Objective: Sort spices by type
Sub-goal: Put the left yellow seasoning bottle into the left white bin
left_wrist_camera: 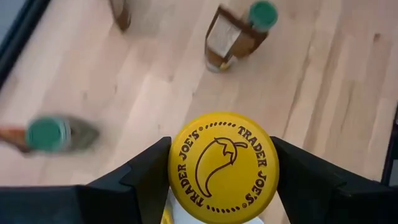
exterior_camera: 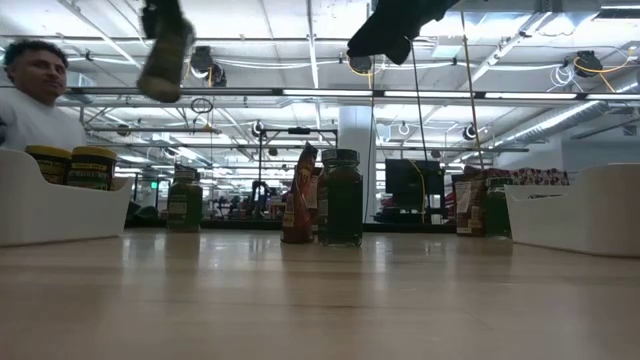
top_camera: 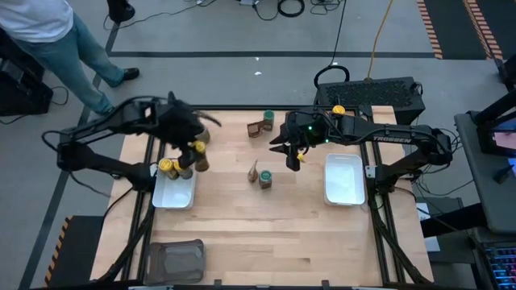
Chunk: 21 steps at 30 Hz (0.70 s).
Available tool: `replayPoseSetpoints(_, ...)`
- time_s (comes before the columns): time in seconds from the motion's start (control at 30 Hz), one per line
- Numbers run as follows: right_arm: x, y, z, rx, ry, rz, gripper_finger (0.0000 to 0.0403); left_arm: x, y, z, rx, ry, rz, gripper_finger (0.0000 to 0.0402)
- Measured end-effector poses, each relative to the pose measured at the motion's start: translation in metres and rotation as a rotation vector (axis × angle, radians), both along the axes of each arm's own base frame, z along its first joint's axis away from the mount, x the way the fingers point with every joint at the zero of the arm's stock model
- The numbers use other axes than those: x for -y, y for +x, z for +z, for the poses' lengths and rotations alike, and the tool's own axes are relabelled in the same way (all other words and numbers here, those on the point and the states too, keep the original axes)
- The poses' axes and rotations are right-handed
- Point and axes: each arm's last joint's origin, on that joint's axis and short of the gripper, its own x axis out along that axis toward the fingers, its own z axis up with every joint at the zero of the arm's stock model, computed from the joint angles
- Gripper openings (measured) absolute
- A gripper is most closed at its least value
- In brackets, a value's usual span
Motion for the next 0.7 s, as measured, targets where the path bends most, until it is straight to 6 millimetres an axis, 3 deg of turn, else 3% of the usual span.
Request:
replayPoseSetpoints(0.27,0.001,0.004,0.006,0.073,-0.049,0.019,0.0082,0.028,-0.031,-0.033,-0.035,-0.054,0.158,0.0247)
replayPoseSetpoints(0.7,0.001,0.004,0.008,0.092,-0.058,0.022,0.0082,0.053,-0.038,-0.084,-0.189,-0.011,0.119,0.0247)
